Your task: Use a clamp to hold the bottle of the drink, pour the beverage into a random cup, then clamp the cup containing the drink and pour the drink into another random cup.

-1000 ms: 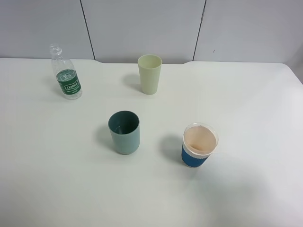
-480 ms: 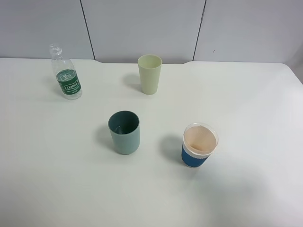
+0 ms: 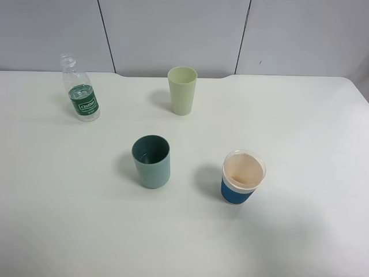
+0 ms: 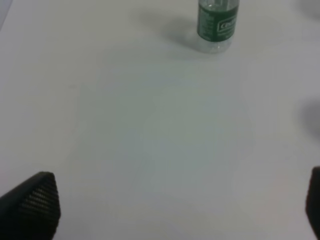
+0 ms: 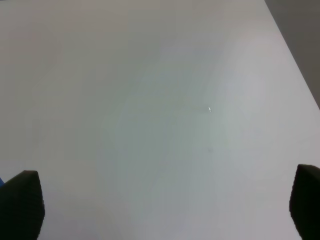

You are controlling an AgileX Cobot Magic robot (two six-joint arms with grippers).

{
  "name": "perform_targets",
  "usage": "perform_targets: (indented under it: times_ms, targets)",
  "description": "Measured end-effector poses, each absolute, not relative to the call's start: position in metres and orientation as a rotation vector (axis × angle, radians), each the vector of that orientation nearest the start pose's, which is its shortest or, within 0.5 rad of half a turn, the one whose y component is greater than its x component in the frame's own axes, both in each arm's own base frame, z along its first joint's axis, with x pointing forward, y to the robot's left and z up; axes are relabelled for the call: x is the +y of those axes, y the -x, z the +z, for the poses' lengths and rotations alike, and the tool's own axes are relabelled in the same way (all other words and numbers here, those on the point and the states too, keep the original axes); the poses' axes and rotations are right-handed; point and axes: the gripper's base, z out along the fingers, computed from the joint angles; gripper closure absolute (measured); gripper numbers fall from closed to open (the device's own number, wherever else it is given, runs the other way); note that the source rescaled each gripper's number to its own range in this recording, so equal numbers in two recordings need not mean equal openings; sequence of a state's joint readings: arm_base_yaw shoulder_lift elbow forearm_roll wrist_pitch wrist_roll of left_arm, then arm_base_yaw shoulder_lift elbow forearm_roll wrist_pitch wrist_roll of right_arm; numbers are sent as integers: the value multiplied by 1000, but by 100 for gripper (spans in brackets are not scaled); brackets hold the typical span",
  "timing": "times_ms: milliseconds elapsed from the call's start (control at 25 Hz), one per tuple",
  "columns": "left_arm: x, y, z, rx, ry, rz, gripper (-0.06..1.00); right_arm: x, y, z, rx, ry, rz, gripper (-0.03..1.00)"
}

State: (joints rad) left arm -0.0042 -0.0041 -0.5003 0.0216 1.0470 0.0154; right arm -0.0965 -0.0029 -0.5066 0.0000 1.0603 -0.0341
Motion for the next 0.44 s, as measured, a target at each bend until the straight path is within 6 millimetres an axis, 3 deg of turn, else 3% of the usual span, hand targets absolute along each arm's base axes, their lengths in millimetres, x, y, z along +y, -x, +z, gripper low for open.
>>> perform_targets:
  times_ms: [440]
  targets:
    - [2, 5, 278, 2026, -19, 33, -6, 1, 6, 279, 2034, -63, -82, -3]
